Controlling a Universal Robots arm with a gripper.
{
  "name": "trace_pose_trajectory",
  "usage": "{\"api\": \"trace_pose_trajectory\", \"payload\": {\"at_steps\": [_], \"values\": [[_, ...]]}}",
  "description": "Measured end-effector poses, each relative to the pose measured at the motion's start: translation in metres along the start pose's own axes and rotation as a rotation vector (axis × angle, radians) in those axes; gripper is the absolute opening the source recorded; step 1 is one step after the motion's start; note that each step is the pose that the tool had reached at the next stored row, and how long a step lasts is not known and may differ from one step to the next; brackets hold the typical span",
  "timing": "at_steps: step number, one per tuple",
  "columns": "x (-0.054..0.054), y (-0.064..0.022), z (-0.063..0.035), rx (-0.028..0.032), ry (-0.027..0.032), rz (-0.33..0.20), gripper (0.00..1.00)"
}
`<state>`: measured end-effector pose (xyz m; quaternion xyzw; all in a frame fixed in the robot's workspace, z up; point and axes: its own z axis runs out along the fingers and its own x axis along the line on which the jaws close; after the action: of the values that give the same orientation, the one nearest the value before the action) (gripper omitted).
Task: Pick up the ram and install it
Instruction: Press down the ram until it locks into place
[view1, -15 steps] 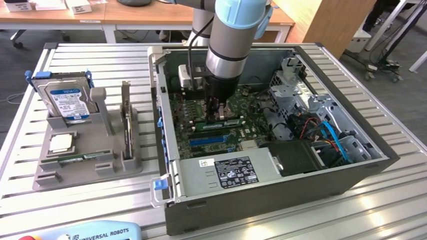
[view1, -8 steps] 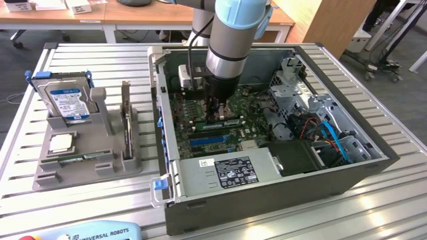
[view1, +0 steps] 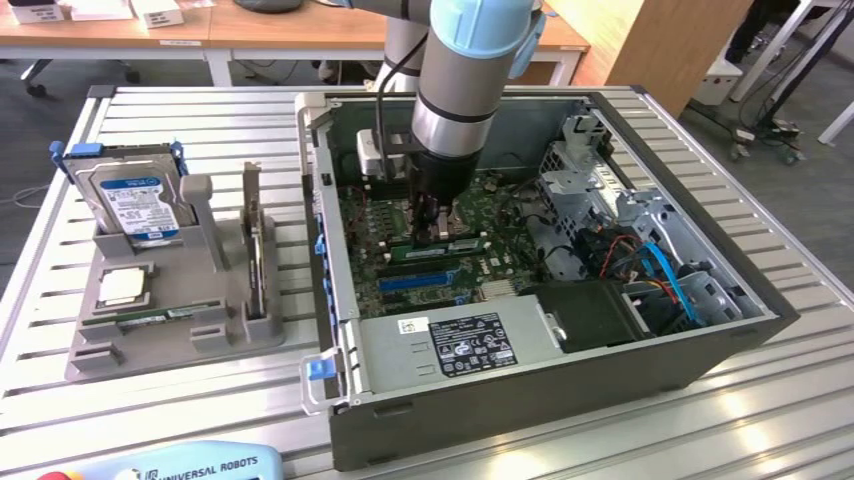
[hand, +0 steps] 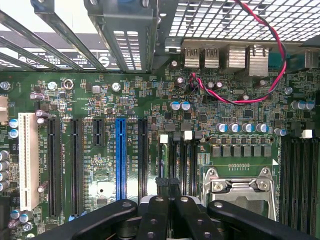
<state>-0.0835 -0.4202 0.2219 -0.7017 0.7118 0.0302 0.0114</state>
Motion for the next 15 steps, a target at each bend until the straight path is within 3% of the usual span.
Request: {"api": "trace_pose_trajectory", "payload": {"at_steps": [15], "values": [[-0.0004,-0.0001,-0.0023,0.0013,-0.0018,0.0,0.1]]}}
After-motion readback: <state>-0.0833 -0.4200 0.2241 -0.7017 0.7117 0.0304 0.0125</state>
